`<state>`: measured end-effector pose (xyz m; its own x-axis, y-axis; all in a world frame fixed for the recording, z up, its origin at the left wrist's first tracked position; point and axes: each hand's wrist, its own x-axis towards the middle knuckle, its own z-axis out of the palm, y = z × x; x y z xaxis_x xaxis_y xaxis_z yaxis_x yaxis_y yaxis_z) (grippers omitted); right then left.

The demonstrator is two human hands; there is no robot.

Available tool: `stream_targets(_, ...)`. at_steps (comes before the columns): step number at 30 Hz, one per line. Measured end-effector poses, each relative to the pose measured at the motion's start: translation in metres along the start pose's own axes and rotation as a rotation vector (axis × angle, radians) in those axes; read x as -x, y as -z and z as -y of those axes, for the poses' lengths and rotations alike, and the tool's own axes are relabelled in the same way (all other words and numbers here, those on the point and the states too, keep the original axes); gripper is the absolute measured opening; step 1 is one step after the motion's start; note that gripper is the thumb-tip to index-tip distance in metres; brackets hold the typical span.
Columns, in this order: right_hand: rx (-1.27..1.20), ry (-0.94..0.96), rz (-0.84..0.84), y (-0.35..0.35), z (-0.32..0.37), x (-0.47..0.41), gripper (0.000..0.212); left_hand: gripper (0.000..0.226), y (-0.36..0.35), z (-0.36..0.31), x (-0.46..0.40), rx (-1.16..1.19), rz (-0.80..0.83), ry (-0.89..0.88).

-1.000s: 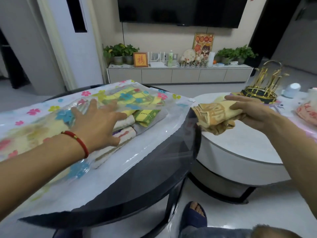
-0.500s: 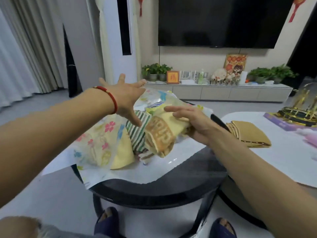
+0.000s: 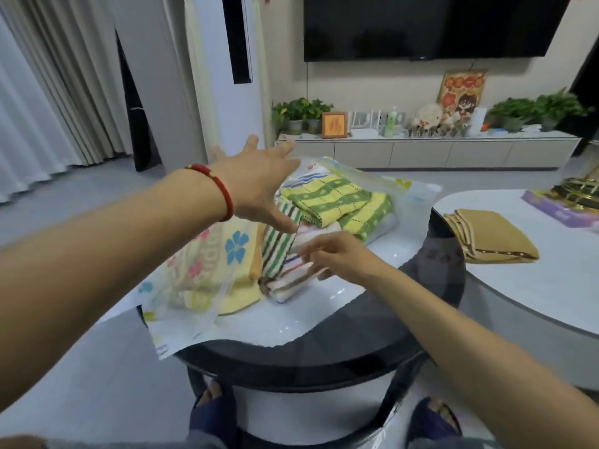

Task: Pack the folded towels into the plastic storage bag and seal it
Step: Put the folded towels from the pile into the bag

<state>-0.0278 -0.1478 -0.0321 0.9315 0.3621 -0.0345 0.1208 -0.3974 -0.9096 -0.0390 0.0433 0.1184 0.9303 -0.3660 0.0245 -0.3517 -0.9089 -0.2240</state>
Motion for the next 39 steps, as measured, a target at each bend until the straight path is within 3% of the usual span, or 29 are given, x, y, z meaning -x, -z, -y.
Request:
stream_targets(4, 0.079, -0.059, -0.171, 0.080, -0.045, 0.031, 0.021, 0.104, -0.027, -0.031, -0.023, 0.005, -0.039, -0.093)
stream_targets(9, 0.189, -0.236, -0.670, 0.168, -0.128, 0.060, 0.022, 0.097, -0.056, -0.075, -0.058, -0.014, -0.043, -0.184)
stream_targets(13, 0.443, -0.382, -0.933, 0.219, -0.190, 0.070, 0.025, 0.089, -0.068, -0.100, -0.083, -0.030, -0.049, -0.212)
stream_targets(18, 0.635, -0.553, -0.789, 0.260, -0.246, 0.051, 0.054, 0.077, -0.079, -0.118, -0.107, -0.031, -0.033, -0.245)
stream_targets(23, 0.758, -0.660, -0.600, 0.275, -0.278, 0.028, 0.053, 0.069, -0.089, -0.124, -0.119, -0.083, -0.075, -0.269)
stream_targets(32, 0.914, -0.718, -0.586, 0.268, -0.263, 0.078, 0.058, 0.082, -0.083, -0.129, -0.116, -0.043, -0.106, -0.227)
stream_targets(39, 0.980, -0.777, -0.591, 0.254, -0.236, 0.140, 0.047, 0.087, -0.071, -0.127, -0.099, -0.006, -0.134, -0.198)
